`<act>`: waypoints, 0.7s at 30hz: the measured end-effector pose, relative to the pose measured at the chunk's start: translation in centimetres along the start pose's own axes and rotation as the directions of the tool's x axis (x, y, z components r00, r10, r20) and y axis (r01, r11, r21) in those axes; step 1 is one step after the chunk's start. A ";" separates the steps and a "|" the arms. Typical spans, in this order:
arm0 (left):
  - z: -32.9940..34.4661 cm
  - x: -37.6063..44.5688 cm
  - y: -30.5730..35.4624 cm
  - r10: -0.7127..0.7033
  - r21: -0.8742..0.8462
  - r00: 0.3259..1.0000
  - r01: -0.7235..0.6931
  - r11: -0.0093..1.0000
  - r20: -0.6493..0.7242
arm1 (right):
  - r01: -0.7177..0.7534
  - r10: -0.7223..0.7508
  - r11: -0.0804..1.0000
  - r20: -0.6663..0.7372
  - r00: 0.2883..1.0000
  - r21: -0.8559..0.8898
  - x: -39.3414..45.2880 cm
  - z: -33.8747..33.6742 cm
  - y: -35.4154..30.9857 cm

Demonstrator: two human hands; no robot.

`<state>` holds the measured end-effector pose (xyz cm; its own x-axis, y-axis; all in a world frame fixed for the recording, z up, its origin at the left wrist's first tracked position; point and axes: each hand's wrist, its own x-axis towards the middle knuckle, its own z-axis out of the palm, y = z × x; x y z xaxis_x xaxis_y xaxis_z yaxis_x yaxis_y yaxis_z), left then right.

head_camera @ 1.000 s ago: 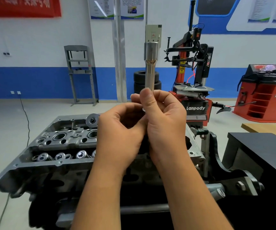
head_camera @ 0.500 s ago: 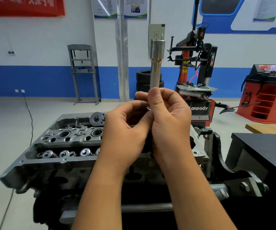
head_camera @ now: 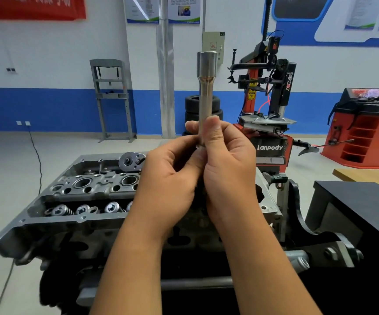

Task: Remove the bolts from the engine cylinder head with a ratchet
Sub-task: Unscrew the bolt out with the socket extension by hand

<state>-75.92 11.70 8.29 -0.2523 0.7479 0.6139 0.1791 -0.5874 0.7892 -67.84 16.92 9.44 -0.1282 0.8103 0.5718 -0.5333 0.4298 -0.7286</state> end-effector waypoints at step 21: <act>0.4 0.1 -0.2 0.031 0.095 0.983 -0.014 0.995 -0.179 | -0.031 0.030 0.997 0.009 1.000 0.073 -0.1 0.0 -0.2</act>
<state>-75.59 11.97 8.22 -0.4126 0.6619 0.6258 0.2725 -0.5659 0.7781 -67.71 16.79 9.53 -0.1519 0.8192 0.5530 -0.5884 0.3746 -0.7165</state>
